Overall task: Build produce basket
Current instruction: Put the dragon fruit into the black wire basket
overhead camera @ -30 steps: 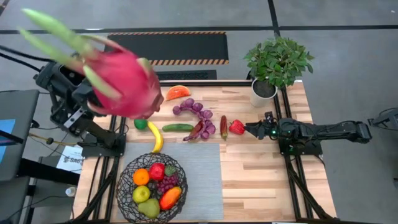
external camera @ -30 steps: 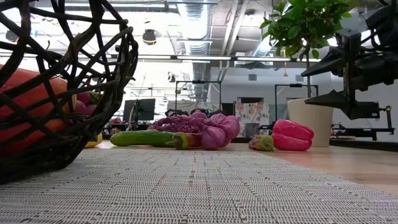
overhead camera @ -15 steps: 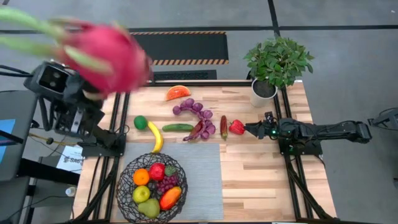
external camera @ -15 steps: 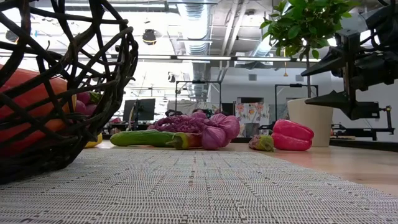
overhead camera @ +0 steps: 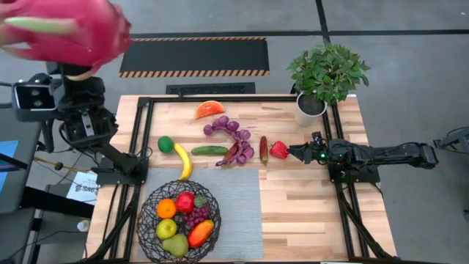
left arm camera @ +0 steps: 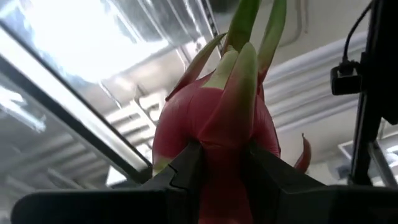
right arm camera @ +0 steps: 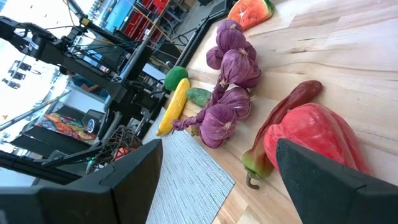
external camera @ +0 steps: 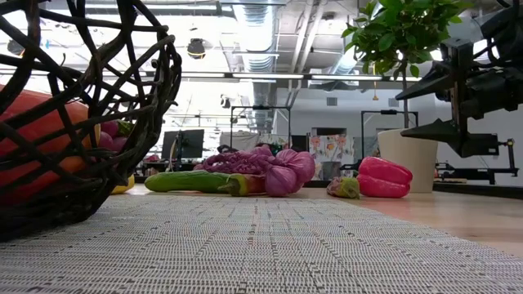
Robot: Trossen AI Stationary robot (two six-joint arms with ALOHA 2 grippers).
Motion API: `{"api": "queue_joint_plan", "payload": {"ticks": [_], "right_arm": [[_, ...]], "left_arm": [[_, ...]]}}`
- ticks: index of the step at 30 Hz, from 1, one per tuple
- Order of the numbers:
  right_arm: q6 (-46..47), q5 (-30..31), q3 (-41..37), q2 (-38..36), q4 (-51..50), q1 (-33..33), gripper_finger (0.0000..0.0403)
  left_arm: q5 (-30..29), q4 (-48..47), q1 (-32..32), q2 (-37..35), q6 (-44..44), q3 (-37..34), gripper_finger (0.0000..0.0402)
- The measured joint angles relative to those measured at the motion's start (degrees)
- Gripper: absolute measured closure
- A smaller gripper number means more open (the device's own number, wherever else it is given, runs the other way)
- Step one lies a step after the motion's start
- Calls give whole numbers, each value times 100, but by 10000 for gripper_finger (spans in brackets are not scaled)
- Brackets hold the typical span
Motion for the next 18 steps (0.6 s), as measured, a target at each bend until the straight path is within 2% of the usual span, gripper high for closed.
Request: {"api": "queue_joint_plan", "payload": {"ticks": [3, 8, 18], "right_arm": [[0, 2, 0, 0, 0, 0, 69], [-2, 2, 0, 0, 0, 0, 69], [-2, 4, 0, 0, 0, 0, 69]], "left_arm": [[250, 151, 0, 4, 502, 0, 329], [282, 347, 2, 2, 1298, 0, 329], [638, 436, 4, 4, 1341, 0, 329]]}}
